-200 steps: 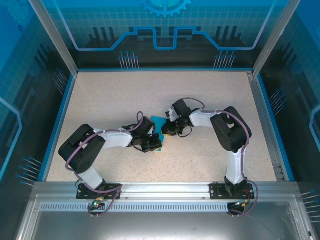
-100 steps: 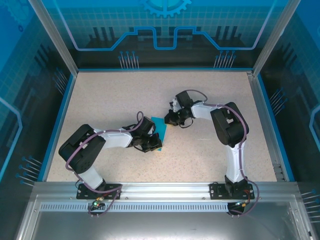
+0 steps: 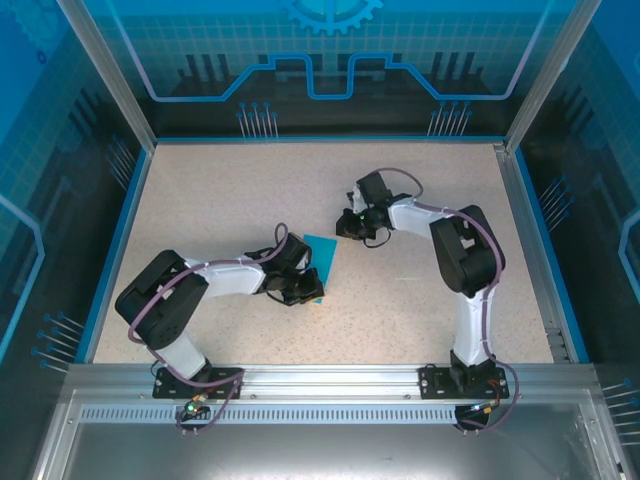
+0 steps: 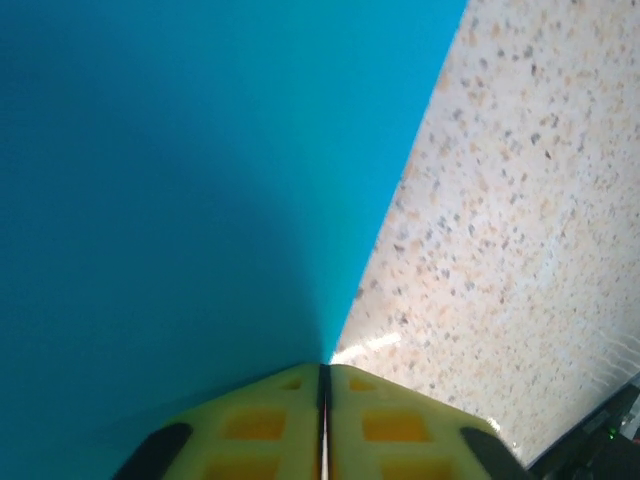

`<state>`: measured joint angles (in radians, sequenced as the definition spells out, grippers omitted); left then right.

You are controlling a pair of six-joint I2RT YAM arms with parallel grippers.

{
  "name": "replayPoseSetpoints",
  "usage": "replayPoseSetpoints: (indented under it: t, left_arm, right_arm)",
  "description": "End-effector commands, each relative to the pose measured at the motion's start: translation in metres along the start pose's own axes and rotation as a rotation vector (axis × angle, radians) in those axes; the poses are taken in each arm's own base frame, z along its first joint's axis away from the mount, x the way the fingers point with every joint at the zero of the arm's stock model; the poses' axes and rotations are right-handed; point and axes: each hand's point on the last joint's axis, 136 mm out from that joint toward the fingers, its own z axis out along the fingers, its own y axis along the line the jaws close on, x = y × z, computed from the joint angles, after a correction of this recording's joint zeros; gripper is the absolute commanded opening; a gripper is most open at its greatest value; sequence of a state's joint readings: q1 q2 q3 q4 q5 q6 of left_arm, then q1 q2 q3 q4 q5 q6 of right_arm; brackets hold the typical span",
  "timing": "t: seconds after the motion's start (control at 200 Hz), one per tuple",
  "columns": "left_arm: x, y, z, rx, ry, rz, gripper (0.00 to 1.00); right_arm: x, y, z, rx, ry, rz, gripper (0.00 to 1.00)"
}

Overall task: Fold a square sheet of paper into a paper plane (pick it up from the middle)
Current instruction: Fold the square sheet of paper in half at the center of the table, then rotate the square sheet of paper at the center of the table.

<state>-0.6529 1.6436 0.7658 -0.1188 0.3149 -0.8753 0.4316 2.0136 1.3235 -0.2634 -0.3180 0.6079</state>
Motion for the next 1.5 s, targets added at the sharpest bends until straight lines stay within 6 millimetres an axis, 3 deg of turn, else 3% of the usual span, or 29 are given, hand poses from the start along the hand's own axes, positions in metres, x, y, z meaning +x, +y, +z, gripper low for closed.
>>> replayPoseSetpoints:
  t: [0.0,0.105,0.22,0.34,0.54,0.67,0.77,0.905,1.02,1.136,1.356,1.496]
  left_arm:
    - [-0.011,-0.036,-0.031,0.056,-0.044,0.073,0.20]
    - [-0.031,-0.040,-0.060,0.064,-0.133,0.080,0.32]
    - [-0.053,-0.003,-0.084,-0.005,-0.222,0.002,0.40]
    - [-0.068,0.037,-0.104,-0.042,-0.282,-0.105,0.46]
    - [-0.075,0.073,-0.119,-0.077,-0.336,-0.200,0.59]
    - [-0.077,0.085,-0.123,-0.086,-0.350,-0.236,0.65]
    - [-0.080,0.090,-0.127,-0.090,-0.363,-0.248,0.68]
    - [-0.081,0.086,-0.129,-0.080,-0.349,-0.225,0.75]
    - [-0.080,0.083,-0.129,-0.074,-0.337,-0.197,0.83]
    - [-0.079,0.077,-0.127,-0.042,-0.320,-0.179,0.85]
    - [-0.071,0.070,-0.118,0.022,-0.263,-0.190,0.86]
    - [-0.061,0.057,-0.110,0.121,-0.206,-0.208,0.85]
  right_arm:
    - [0.001,0.011,-0.033,0.070,-0.074,-0.053,0.12]
    - [0.025,0.016,-0.039,0.137,-0.073,-0.073,0.15]
    - [0.051,0.027,-0.034,0.173,-0.051,-0.100,0.18]
    - [0.078,0.051,-0.016,0.159,0.007,-0.130,0.18]
    - [0.120,0.078,0.024,0.141,0.144,-0.158,0.18]
    - [0.141,0.074,0.043,0.143,0.239,-0.154,0.18]
    - [0.153,0.066,0.046,0.153,0.298,-0.171,0.19]
    - [0.169,0.054,0.034,0.171,0.386,-0.288,0.19]
    - [0.186,0.025,0.016,0.230,0.471,-0.403,0.19]
    - [0.183,0.013,0.001,0.231,0.454,-0.419,0.20]
    - [0.138,0.071,-0.011,0.054,0.202,-0.273,0.25]
    - [0.126,0.056,-0.019,0.154,0.109,-0.166,0.27]
